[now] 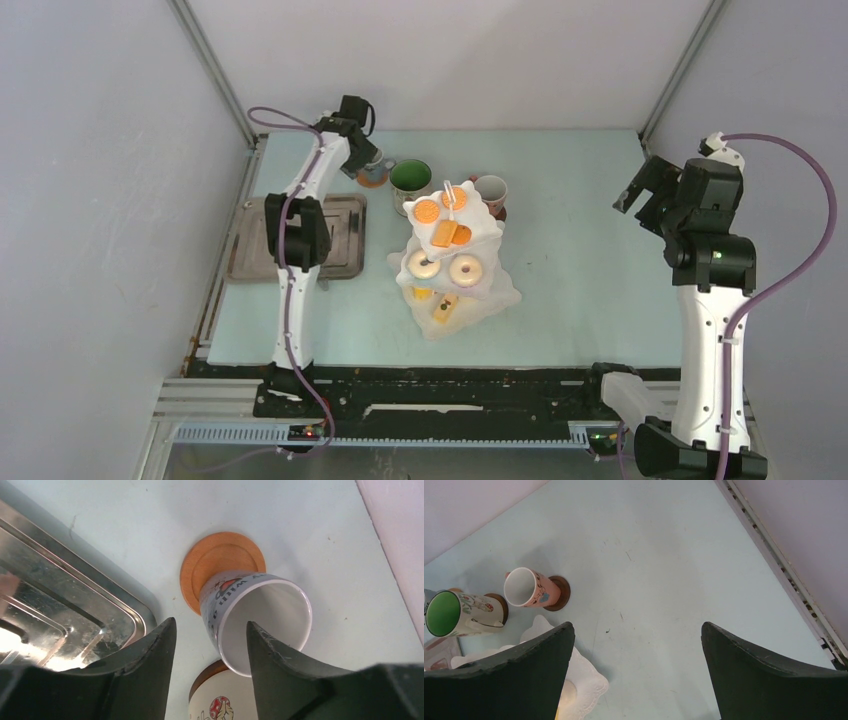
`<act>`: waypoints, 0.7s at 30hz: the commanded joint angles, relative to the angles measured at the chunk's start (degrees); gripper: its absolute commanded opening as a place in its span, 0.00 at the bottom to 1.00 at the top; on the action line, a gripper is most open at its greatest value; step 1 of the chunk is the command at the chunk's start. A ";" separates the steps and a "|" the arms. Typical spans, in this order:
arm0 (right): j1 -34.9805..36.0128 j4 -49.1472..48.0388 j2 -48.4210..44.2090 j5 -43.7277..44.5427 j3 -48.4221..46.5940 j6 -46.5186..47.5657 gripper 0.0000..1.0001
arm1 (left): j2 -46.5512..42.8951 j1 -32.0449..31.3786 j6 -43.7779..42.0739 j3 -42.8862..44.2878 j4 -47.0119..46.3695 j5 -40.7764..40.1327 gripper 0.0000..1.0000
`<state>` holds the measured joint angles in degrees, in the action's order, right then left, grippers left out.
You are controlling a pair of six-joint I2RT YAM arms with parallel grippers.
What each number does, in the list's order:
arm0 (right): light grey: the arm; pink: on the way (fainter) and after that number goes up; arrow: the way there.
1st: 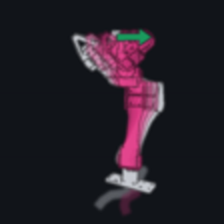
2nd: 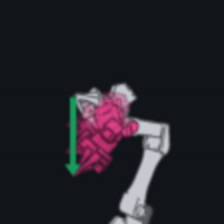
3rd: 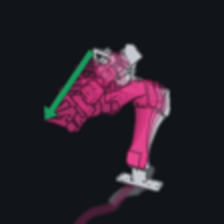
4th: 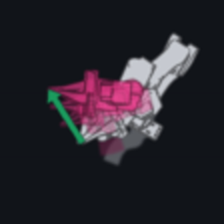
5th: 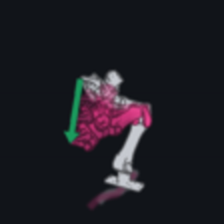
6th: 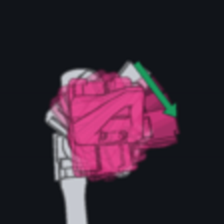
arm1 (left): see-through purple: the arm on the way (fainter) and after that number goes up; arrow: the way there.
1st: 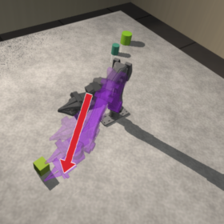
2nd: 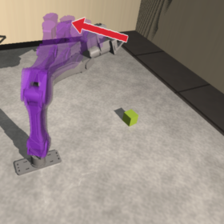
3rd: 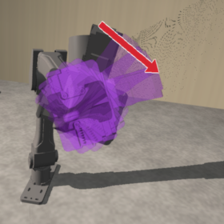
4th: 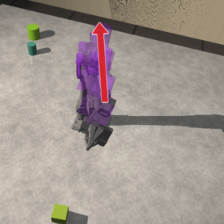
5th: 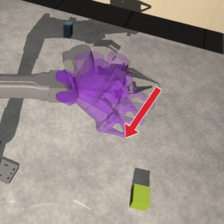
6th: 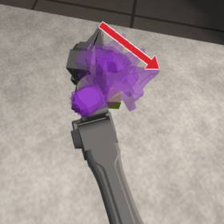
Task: Serve the afternoon tea
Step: Place the cup on the coaster, then reset both arms
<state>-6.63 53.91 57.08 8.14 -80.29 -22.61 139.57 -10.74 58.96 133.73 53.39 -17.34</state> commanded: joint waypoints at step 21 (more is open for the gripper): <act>18.58 0.68 -8.31 -2.89 1.21 11.82 1.00 | -53.68 -1.01 -31.66 -25.87 -15.46 14.23 0.92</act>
<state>9.91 54.06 51.81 4.34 -79.37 -11.99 103.04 -10.94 36.73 119.79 46.06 -13.98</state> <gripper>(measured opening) 0.997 0.922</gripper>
